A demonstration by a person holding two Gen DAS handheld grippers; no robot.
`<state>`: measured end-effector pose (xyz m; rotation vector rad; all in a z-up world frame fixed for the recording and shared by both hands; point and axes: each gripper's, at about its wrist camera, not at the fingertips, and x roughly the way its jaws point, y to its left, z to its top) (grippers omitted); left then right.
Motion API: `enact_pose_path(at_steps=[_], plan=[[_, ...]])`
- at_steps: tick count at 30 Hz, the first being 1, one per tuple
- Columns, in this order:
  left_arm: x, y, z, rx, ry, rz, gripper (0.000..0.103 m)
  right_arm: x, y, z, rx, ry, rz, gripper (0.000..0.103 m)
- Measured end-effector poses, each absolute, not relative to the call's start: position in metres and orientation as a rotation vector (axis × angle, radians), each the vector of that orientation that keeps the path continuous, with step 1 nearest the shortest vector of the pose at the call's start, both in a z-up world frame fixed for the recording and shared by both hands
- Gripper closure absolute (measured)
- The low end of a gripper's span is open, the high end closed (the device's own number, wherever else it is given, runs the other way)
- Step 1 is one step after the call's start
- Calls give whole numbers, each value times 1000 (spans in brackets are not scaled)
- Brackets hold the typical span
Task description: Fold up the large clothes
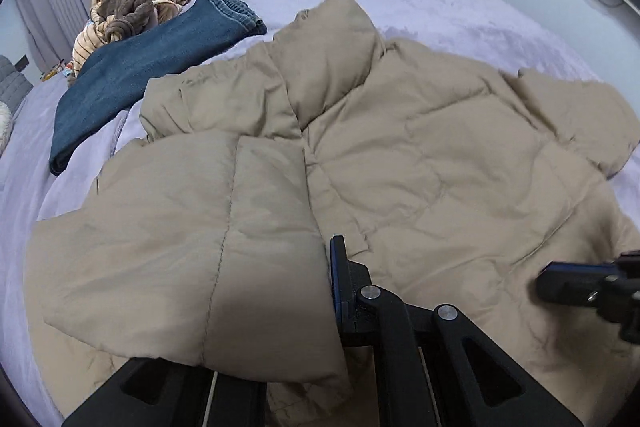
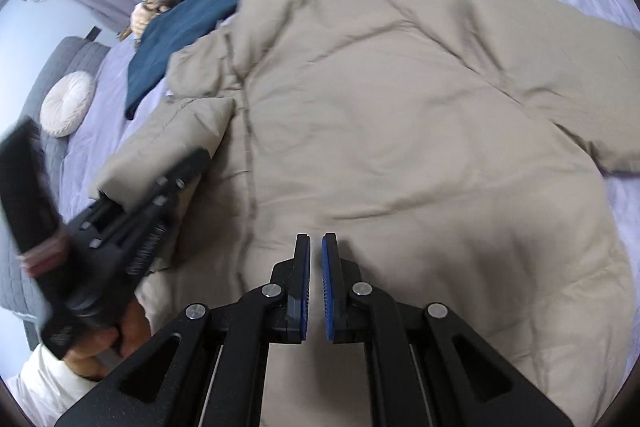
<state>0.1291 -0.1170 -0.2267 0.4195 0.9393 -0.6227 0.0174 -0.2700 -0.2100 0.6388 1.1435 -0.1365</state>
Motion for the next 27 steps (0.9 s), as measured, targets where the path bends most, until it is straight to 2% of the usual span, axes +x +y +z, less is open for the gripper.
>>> enact_pose_path(at_steps=[1,2,3,4,5,12,13,14,16,17,19,20,23,24,25,27], plan=[[124,-118,-228,436,926,-619,92,17,-274,-213,653,1145,-139,96],[121,-117,-228,443,918,-624,79,18,-274,-213,664,1145,-137,96],[118,-118,-227,444,923,-642,60,23,-273,-213,673,1144,-133,96],[114,-116,-223,430,921,-659,15,23,-275,-214,677,1141,-130,96],[112,-113,-217,413,896,-659,1,23,-275,-216,678,1139,-127,96],[107,-50,-167,334,820,-626,1,33,-265,-206,646,1138,-117,95],[109,-32,-161,316,813,-590,1,37,-259,-202,619,1136,-104,91],[114,-11,-158,297,816,-547,1,39,-253,-197,591,1134,-92,84],[129,28,-154,256,841,-453,1,49,-233,-184,509,1115,-57,26],[138,51,-154,224,858,-400,1,52,-224,-177,477,1093,-40,21],[159,90,-160,151,911,-318,5,66,-194,-162,370,1053,23,21],[172,108,-165,101,947,-286,16,73,-176,-156,299,1047,53,21],[211,149,-196,-108,1088,-267,19,98,-120,-152,69,1042,98,21],[220,157,-208,-181,1131,-280,25,106,-101,-156,-11,1055,110,21],[225,161,-219,-224,1152,-283,43,114,-84,-161,-85,1067,116,21],[229,158,-236,-211,1174,-239,46,127,-56,-176,-235,1071,112,21]])
